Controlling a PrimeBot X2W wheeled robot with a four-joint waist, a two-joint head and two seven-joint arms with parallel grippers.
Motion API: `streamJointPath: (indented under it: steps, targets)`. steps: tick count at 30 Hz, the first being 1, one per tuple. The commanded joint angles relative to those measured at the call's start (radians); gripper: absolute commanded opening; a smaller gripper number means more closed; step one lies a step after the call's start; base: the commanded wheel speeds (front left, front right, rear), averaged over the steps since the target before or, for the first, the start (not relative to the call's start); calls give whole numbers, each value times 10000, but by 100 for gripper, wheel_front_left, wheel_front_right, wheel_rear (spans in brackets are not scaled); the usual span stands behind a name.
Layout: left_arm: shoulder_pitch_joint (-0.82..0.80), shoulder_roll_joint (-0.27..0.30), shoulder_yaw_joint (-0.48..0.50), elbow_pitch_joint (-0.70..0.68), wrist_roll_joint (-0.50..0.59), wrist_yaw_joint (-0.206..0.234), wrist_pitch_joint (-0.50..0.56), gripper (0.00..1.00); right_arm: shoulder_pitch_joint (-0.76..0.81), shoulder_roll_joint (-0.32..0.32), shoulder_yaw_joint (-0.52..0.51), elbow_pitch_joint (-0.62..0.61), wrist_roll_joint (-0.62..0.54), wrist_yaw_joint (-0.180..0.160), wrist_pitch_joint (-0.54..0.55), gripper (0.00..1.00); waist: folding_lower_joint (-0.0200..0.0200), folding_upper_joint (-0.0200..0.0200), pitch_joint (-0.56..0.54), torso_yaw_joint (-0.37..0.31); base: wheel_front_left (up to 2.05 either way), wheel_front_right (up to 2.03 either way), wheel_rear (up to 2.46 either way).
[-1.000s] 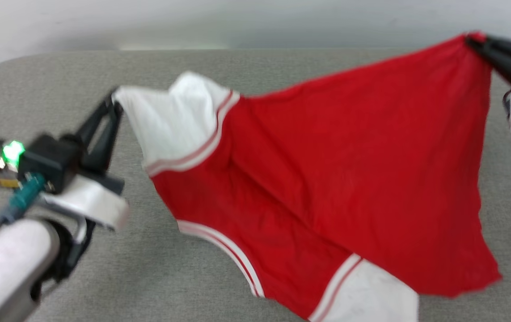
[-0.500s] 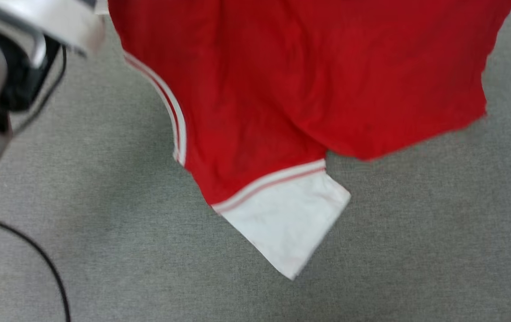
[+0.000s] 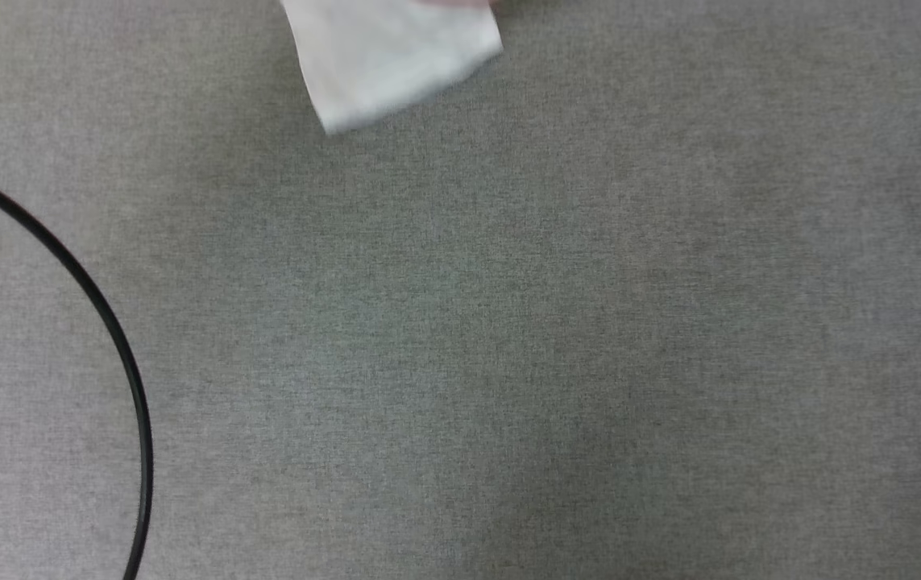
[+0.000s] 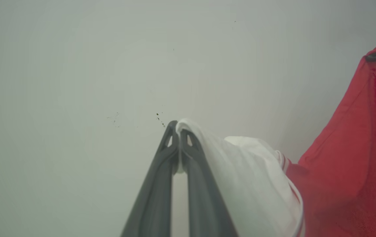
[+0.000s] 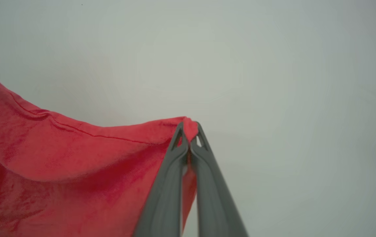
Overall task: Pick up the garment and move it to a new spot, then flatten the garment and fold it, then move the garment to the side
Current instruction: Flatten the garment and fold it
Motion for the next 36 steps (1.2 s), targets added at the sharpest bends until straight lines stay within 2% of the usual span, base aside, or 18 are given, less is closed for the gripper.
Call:
streamJointPath:
  steps: [1, 11, 17, 27, 31, 36]
  targets:
    - [-803, -177, 91, 546, 85, -174, -182, 0, -743, 171, 18, 395, -209, -8, -225, 0, -1, -1, 215, 71, 0, 0, 0]
    - [-2303, -578, -66, 2433, 203, -668, -861, 0, -2214, 598, 662, 2057, -505, -8, -910, 0, -1, -1, 765, 110, 0, 0, 0]
    - [-1767, -797, -316, 3295, 37, -844, -1228, 0, -1615, 673, 1477, 2727, -233, -8, -1369, 0, -1, -1, 1070, 147, 0, 0, 0]
    - [1115, -507, -652, 3414, -451, -984, -1554, 0, 742, 1150, 2765, 3095, 993, -8, -2388, 0, -1, -1, 622, 91, 0, 0, 0]
    - [2747, -136, -590, 2746, -520, -960, -1571, 0, 1871, 1181, 3599, 3050, 1450, -8, -2573, 0, -1, -1, 198, 80, 0, 0, 0]
    - [5141, 197, -378, 1639, -717, -709, -1574, 0, 3241, 934, 4472, 2670, 2158, -8, -2871, 0, -1, -1, -445, 110, 0, 0, 0]
